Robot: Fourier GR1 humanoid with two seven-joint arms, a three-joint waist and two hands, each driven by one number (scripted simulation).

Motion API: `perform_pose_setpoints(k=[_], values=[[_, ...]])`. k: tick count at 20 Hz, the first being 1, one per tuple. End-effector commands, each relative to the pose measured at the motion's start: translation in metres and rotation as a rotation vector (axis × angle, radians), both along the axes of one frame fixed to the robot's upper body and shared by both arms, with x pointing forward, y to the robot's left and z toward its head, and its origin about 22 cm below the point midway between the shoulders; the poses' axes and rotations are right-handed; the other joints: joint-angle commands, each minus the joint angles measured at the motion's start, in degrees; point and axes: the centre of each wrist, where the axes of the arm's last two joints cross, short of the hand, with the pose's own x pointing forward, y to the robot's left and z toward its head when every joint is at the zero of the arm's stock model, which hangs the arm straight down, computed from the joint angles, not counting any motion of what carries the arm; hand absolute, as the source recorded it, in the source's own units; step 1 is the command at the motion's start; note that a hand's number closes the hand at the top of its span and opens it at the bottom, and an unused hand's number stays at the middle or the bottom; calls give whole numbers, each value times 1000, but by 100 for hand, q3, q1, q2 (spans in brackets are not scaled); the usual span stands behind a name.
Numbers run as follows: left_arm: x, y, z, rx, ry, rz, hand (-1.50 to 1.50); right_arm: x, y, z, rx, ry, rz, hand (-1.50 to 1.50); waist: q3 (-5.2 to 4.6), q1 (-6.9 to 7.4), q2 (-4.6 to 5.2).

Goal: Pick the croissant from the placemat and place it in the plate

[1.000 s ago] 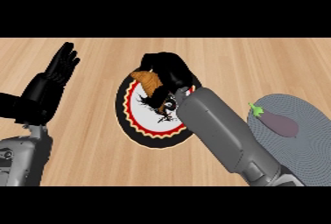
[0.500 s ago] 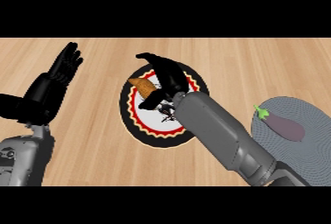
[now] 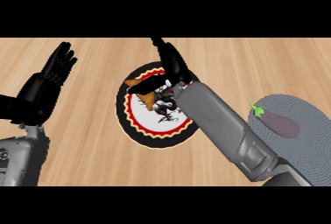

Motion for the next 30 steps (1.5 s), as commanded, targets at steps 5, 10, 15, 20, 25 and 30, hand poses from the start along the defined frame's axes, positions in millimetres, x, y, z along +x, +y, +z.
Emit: perform_pose_setpoints(k=[5,10,15,20,25,30], values=[[-20,13,-22,-2,18,38,0,19,-69,-16,168,27,-78,-150,0,-222,-50],[-14,11,-11,-6,-5,35,0,36,-141,-1,189,20,-90,-150,0,-227,-45],[-7,0,-23,11,23,43,0,29,-191,-18,172,7,-56,-150,0,-269,-46],[3,1,-3,1,18,38,0,29,-238,-10,157,-24,-53,-150,0,-261,-43],[-9,4,-7,6,24,56,0,25,-282,-19,163,-19,-46,-150,1,-230,-42],[-21,11,-6,1,-3,45,0,20,-300,-27,91,-84,-87,-150,1,-203,-40]])
